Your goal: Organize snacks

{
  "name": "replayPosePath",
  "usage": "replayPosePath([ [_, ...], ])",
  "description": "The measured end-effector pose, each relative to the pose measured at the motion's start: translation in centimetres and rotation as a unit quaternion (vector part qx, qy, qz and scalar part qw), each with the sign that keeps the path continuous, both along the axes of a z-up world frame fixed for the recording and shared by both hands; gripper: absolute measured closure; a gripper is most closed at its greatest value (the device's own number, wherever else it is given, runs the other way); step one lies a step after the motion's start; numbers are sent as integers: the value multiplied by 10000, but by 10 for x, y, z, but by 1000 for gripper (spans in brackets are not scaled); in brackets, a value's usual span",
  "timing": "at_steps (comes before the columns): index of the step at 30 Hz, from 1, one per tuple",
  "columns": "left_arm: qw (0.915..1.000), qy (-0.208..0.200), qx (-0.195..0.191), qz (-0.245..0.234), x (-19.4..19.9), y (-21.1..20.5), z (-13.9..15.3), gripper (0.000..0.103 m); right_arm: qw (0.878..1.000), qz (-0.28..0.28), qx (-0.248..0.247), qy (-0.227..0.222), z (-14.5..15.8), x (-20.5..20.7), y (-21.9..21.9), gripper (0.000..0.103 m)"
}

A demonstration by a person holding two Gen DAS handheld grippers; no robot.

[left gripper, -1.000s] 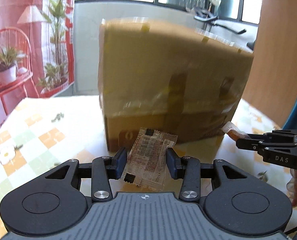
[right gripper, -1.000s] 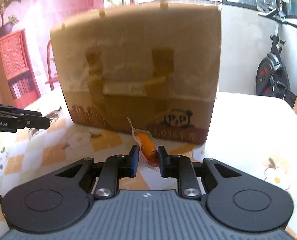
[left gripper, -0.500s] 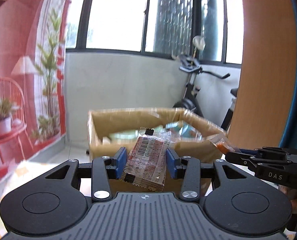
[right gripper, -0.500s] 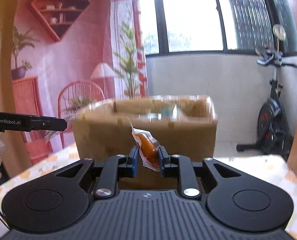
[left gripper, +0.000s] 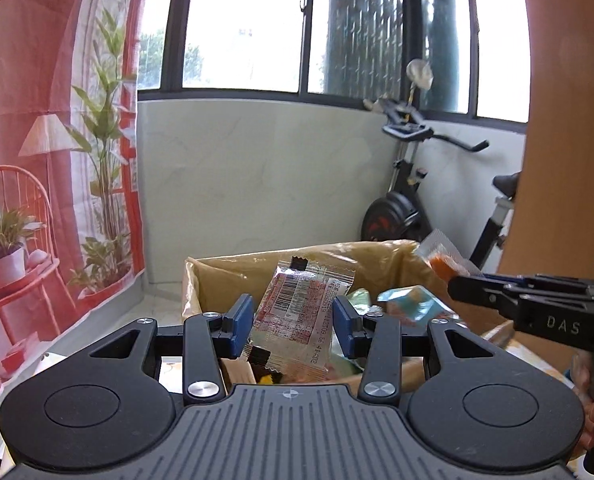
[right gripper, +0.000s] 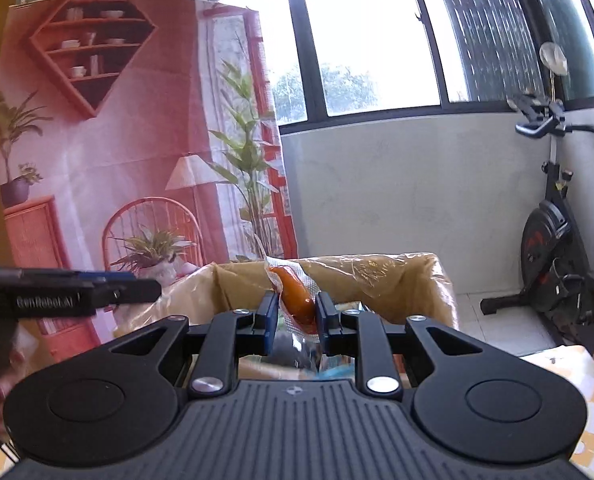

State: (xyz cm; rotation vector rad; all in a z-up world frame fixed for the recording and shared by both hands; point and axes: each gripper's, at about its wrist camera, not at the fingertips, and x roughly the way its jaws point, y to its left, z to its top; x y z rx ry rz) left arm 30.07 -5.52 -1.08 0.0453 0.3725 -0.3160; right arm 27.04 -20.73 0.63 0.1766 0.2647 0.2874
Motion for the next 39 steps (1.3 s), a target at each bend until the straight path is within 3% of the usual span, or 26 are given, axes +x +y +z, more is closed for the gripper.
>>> replayPosePath([
  [10, 9992, 328, 121, 168, 30, 4, -8, 56, 9990, -129, -7, 420, -3, 65, 3, 81],
  [14, 9987, 406, 231, 190, 32, 4, -7, 52, 9984, -162, -25, 547, -6, 76, 4, 77],
  [15, 9985, 418, 259, 223, 32, 4, -7, 48, 9983, -151, -18, 561, -7, 77, 4, 76],
  [20, 9983, 455, 218, 299, 26, 6, 0, 26, 9986, -207, -38, 489, -5, 66, 0, 59],
  [24, 9979, 380, 229, 478, 17, 7, 9, 8, 9988, -257, -89, 400, 2, 53, -3, 40],
  [27, 9972, 392, 291, 566, 9, 7, 16, 8, 9988, -339, -46, 341, 9, 41, -7, 21],
  [33, 9963, 374, 356, 681, -13, 7, 30, 8, 9981, -554, 42, 270, 26, 14, -17, 3],
  [39, 9920, 284, 465, 1138, -39, 9, 44, 7, 9974, -671, 8, 276, 42, -16, -19, 0],
])
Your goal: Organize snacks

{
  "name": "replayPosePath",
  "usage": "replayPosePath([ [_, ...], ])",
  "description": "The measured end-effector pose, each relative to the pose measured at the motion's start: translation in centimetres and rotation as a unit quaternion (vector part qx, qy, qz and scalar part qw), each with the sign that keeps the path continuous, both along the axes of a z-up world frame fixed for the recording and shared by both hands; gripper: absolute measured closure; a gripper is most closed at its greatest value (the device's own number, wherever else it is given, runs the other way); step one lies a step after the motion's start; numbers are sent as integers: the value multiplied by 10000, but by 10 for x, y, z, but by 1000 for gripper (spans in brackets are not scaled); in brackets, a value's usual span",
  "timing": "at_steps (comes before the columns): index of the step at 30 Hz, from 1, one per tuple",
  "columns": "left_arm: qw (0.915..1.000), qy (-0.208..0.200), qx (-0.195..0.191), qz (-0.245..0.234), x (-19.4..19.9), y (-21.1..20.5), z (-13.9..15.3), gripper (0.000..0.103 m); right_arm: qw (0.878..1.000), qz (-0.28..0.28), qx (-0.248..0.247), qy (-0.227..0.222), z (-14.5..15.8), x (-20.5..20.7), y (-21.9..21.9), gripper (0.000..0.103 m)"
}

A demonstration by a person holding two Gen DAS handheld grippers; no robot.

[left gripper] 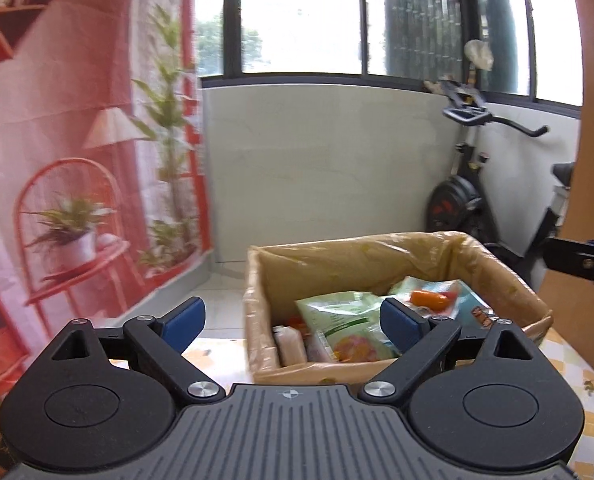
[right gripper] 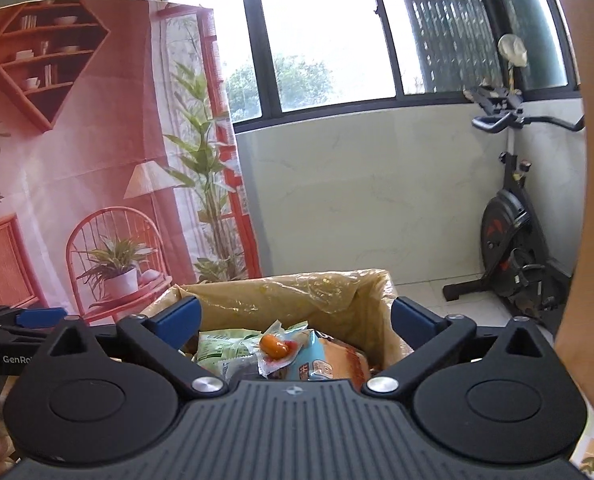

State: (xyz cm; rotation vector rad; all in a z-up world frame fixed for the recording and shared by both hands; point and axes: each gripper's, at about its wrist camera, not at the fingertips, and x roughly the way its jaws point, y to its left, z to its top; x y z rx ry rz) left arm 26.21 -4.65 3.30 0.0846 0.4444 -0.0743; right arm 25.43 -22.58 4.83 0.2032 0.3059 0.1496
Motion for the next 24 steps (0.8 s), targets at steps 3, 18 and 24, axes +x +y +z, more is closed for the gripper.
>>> replayPosePath([
  [3, 9998, 34, -6, 202, -10, 4, 10, 7, 10000, -64, -45, -50, 9, -17, 2, 0],
  [18, 9980, -448, -133, 428, -101, 4, 54, 7, 9994, -19, 318, -131, 42, -95, -9, 0],
  [24, 9976, -435, -150, 509, -122, 1, 56, 7, 9998, -206, 33, -35, 41, -110, -5, 0],
])
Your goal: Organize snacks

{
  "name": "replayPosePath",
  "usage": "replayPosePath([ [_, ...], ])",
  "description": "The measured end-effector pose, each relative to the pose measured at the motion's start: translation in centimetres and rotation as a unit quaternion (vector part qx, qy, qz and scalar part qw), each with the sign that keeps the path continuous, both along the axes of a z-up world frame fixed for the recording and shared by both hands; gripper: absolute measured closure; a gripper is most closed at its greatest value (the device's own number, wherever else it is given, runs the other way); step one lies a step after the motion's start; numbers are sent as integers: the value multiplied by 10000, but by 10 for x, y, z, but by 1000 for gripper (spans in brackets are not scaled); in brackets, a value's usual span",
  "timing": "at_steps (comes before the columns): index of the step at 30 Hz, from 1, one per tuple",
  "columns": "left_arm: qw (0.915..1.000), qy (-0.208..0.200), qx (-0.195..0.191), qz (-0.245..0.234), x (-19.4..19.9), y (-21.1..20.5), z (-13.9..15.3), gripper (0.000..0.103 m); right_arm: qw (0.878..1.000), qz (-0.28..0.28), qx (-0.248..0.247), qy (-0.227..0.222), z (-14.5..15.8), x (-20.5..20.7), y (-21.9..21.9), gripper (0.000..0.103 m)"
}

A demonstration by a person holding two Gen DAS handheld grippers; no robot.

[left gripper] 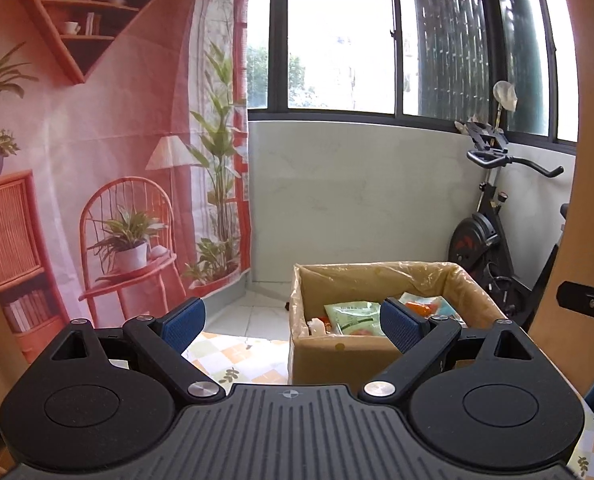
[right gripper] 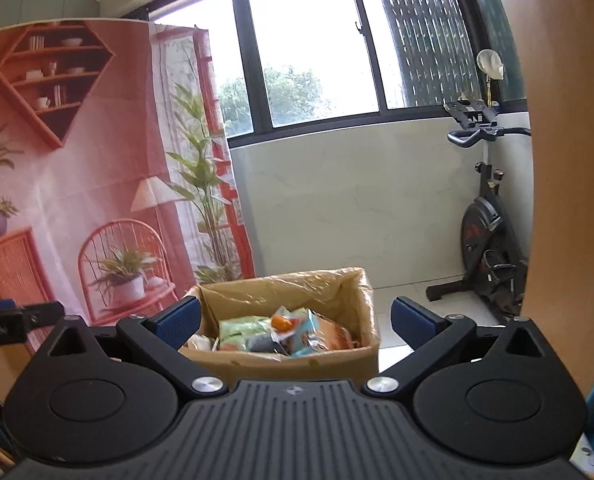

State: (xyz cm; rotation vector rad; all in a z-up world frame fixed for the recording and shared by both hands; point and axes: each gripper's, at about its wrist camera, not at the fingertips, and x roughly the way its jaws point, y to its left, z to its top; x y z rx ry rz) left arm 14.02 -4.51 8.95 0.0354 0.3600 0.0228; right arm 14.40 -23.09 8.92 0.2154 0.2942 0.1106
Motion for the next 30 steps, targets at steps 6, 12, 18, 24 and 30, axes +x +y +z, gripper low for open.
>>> replayPosePath([
  [6, 10000, 55, -15, 17, -4, 0, 0, 7, 9999, 14, -122, 60, 1, -7, 3, 0],
  [12, 10000, 44, -13, -2, -5, 1, 1, 7, 9995, -85, -277, 117, 3, -7, 8, 0],
  [18, 10000, 52, -30, -17, -7, 1, 2, 7, 9996, -33, -273, 86, 4, -10, 9, 0],
  [24, 10000, 39, -21, -39, -7, 1, 3, 7, 9994, -7, -322, 109, 5, -10, 11, 0],
  [30, 10000, 40, -35, -59, -7, 1, 3, 7, 9993, -21, -347, 104, 5, -10, 11, 0],
])
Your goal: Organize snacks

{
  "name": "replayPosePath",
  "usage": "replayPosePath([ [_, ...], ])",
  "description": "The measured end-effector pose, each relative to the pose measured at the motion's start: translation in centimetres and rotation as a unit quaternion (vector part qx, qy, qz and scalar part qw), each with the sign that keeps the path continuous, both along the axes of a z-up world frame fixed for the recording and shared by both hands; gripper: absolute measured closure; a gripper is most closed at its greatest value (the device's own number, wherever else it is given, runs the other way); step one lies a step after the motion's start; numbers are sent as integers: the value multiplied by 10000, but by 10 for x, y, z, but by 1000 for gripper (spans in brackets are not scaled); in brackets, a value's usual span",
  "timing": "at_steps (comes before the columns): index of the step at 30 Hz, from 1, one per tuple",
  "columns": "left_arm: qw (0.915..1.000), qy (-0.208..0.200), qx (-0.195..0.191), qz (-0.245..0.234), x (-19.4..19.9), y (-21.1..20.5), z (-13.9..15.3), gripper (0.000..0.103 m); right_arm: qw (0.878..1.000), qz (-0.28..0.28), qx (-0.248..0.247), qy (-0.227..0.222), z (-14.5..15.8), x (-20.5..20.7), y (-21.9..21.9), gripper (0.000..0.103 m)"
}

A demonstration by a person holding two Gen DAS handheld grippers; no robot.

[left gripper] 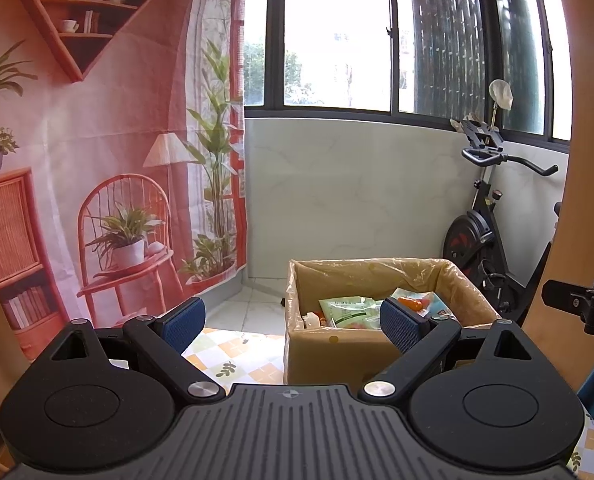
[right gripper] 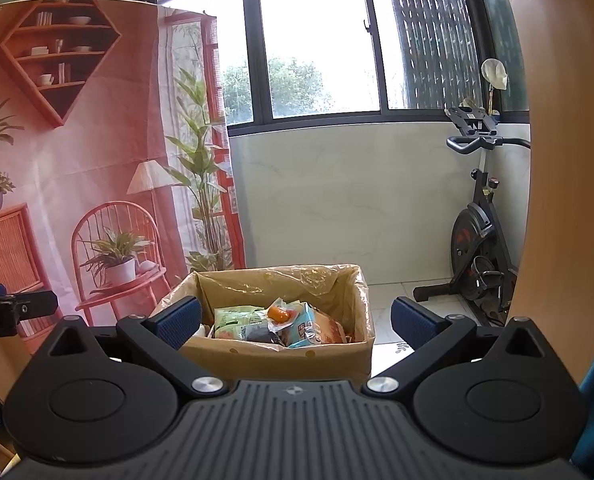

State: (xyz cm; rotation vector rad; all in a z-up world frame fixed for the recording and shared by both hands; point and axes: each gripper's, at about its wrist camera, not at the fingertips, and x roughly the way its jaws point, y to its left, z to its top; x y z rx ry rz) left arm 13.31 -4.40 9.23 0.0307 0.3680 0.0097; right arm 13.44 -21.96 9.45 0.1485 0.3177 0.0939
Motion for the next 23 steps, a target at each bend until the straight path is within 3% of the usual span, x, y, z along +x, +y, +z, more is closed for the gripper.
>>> replayPosePath([
  [23, 9998, 24, -46, -183, -3, -2, -2, 7, 10000, 7, -67, 32, -1, 1, 1, 0],
])
